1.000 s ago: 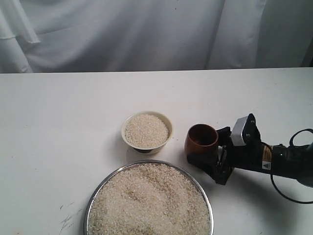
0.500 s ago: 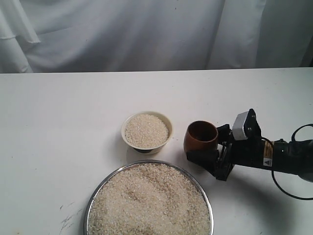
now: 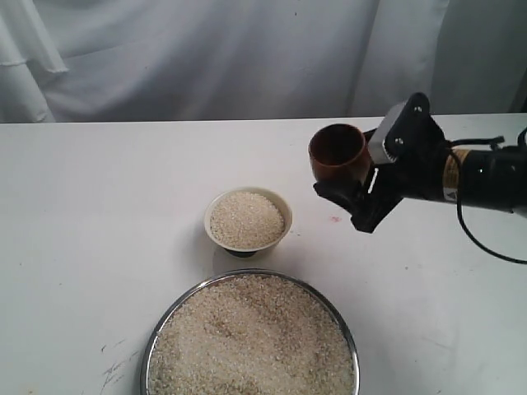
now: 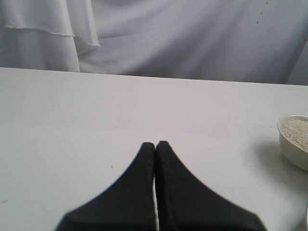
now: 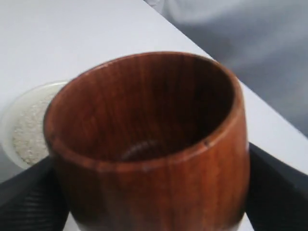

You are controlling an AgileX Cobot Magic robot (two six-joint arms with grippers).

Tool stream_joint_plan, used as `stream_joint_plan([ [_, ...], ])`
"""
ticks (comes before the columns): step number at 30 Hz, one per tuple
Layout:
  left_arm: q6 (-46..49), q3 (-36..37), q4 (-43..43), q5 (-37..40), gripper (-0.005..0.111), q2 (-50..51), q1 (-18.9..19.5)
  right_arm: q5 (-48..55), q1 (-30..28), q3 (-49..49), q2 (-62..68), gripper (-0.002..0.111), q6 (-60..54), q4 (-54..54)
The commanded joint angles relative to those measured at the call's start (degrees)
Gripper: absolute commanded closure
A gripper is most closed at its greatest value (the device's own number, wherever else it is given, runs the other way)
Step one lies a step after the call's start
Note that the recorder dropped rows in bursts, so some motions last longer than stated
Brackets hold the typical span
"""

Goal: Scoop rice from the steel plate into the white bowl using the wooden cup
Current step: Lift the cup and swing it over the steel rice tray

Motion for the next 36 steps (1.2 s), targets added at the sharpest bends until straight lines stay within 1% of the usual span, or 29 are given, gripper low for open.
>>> stream_joint_plan([
  [1, -0.2, 0.3, 0.0, -0.4, 0.107, -0.3, -0.1, 17.9, 4.4, -2.8, -8.5, 0.108, -1.9, -1.9],
  [3, -0.2, 0.3, 0.0, -0.4, 0.107, -0.3, -0.1, 28.2, 8.1, -4.3, -11.6, 0.108, -2.0, -6.9],
  [5, -0.2, 0.3, 0.0, -0.4, 0.107, -0.3, -0.1, 36.1, 12.2, -5.3, -13.5, 0.108, -2.0, -12.1],
  [11, -0.2, 0.3, 0.0, -0.4, 0.107, -0.3, -0.1, 47.1, 21.6, -5.2, -14.1, 0.108, -2.3, -12.7],
  [15, -0.2, 0.3, 0.0, -0.4, 0.107, -0.3, -0.1, 54.4, 28.8, -4.2, -14.1, 0.108, -2.3, -11.1],
  [16, -0.2, 0.3, 0.0, -0.4, 0.107, -0.3, -0.1, 57.3, 30.8, -3.9, -14.1, 0.108, -2.3, -10.7],
  [17, -0.2, 0.3, 0.0, -0.4, 0.107, -0.3, -0.1, 62.4, 33.8, -3.1, -14.1, 0.108, -2.9, -10.1],
  [18, -0.2, 0.3, 0.0, -0.4, 0.107, -0.3, -0.1, 64.9, 35.3, -2.5, -14.1, 0.108, -4.3, -8.9],
  [19, -0.2, 0.3, 0.0, -0.4, 0.107, -0.3, -0.1, 69.7, 37.7, -1.6, -14.1, 0.108, -9.0, -6.1],
  [20, -0.2, 0.3, 0.0, -0.4, 0.107, -0.3, -0.1, 71.7, 38.6, -1.3, -14.1, 0.108, -11.2, -4.6],
  [21, -0.2, 0.3, 0.0, -0.4, 0.107, -0.3, -0.1, 75.5, 40.1, -1.0, -14.1, 0.108, -16.7, -0.7],
  [23, -0.2, 0.3, 0.0, -0.4, 0.107, -0.3, -0.1, 78.0, 42.1, -0.8, -14.1, 0.108, -21.8, 2.0],
  [25, -0.2, 0.3, 0.0, -0.4, 0.107, -0.3, -0.1, 78.1, 44.3, -0.8, -14.1, 0.108, -26.1, 3.4],
  [27, -0.2, 0.3, 0.0, -0.4, 0.107, -0.3, -0.1, 79.8, 46.5, -0.8, -13.2, 0.108, -32.8, 7.7],
  [28, -0.2, 0.3, 0.0, -0.4, 0.107, -0.3, -0.1, 81.9, 47.3, -0.8, -11.8, 0.108, -37.6, 11.5],
  [29, -0.2, 0.3, 0.0, -0.4, 0.107, -0.3, -0.1, 82.9, 47.5, -0.8, -11.0, 0.108, -39.3, 13.0],
  [33, -0.2, 0.3, 0.0, -0.4, 0.107, -0.3, -0.1, 82.6, 49.8, -0.9, -6.1, 0.108, -39.9, 11.9],
  [36, -0.2, 0.3, 0.0, -0.4, 0.107, -0.3, -0.1, 83.7, 50.2, -2.0, -3.8, 0.108, -40.5, 9.8],
])
